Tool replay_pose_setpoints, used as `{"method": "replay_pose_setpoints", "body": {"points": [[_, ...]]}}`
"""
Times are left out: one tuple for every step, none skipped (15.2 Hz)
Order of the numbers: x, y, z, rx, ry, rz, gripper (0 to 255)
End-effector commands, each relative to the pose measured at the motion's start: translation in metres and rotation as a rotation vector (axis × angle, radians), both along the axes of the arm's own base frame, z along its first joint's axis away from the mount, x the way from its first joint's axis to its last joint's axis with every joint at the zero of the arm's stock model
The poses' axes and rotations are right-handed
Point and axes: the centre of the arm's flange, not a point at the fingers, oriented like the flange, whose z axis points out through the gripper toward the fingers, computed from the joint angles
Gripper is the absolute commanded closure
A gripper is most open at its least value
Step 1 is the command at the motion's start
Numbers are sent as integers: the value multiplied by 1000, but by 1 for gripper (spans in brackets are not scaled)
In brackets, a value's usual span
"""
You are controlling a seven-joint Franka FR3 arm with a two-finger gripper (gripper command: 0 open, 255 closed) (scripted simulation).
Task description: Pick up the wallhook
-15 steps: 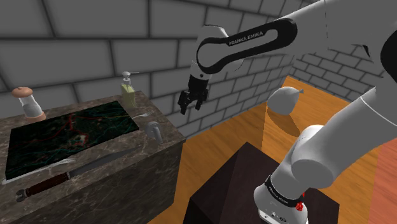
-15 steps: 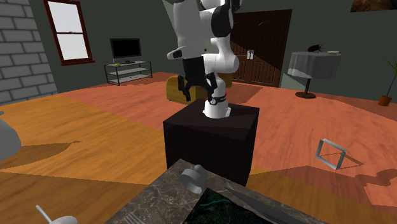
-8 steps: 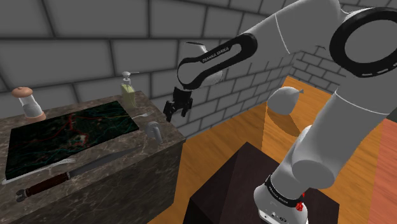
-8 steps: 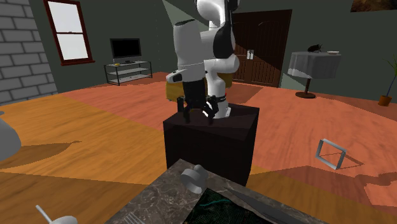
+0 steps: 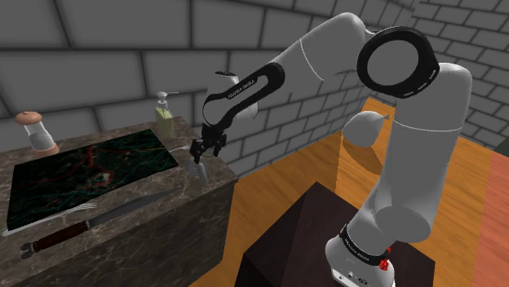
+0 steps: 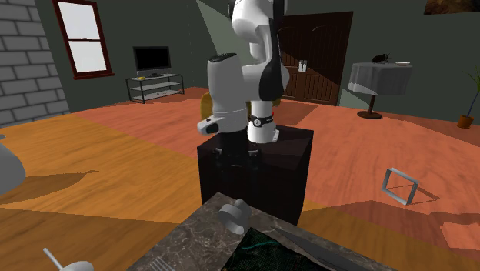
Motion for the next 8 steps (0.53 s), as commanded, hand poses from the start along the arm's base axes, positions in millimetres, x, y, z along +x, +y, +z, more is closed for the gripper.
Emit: {"method": "replay_pose_setpoints", "body": {"points": [[20, 11, -20, 1, -8, 6, 0], [23, 13, -24, 1, -10, 7, 0], [23, 13, -29, 1, -10, 7, 0], [23, 13, -34, 1, -10, 7, 0], [23, 13, -40, 1, -10, 7, 0], [23, 13, -45, 1, -10, 7, 0], [23, 13, -50, 1, -10, 7, 0], [23, 13, -55, 1, -10, 7, 0]]}}
